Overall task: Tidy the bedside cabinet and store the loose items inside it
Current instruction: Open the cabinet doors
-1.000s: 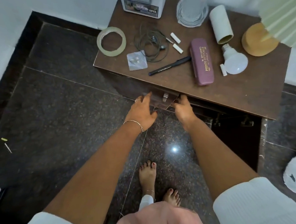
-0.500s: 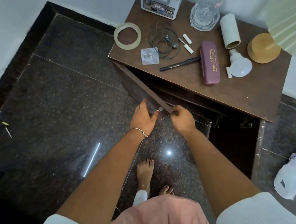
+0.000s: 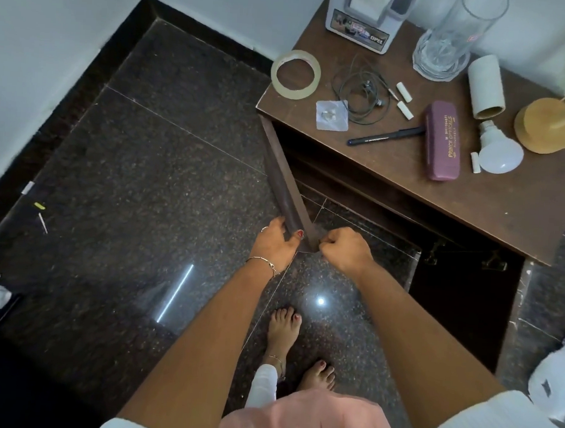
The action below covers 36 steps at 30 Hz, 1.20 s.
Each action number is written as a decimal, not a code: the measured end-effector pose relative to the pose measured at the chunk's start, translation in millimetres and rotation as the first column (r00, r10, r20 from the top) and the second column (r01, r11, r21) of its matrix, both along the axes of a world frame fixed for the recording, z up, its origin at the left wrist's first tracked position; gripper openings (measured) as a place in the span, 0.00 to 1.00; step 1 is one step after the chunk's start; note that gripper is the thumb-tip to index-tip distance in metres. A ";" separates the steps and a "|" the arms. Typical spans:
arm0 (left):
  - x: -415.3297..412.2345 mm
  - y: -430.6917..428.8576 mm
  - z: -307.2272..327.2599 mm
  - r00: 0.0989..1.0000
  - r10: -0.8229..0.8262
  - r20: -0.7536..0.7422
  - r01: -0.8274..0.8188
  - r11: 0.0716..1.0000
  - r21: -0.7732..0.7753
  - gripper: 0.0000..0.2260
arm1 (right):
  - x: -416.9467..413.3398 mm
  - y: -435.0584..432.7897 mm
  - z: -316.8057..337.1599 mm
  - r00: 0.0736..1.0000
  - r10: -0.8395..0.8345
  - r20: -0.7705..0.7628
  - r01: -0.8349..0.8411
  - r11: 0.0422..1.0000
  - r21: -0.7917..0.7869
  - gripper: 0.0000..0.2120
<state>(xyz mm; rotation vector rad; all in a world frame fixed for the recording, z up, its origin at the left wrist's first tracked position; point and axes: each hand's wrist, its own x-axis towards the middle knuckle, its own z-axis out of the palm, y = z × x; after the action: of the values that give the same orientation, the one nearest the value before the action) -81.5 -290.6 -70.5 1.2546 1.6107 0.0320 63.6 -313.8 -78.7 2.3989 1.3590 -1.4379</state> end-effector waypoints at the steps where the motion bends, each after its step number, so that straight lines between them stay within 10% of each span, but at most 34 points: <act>1: -2.6 -0.5 -1.3 1.000 0.003 -0.004 -0.003 1.000 -0.012 0.18 | -4.1 1.1 -0.6 1.000 0.004 -0.020 -0.005 1.000 -0.015 0.09; 12: -55.8 5.5 -15.2 0.986 0.065 -0.153 -0.061 0.998 0.030 0.17 | -81.2 23.9 -16.9 0.956 0.160 -0.247 -0.187 0.978 -0.089 0.07; 36: -160.4 69.8 -13.0 0.942 0.096 -0.323 -0.046 0.986 0.158 0.22 | -208.6 79.9 -18.0 0.796 0.000 -0.606 -0.038 0.998 -0.051 0.13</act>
<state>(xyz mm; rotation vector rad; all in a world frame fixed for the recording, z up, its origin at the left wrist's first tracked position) -241.9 -220.8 -83.5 1.3694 1.9728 -0.0142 -145.0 -233.9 -96.7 1.9365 1.3831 -2.3362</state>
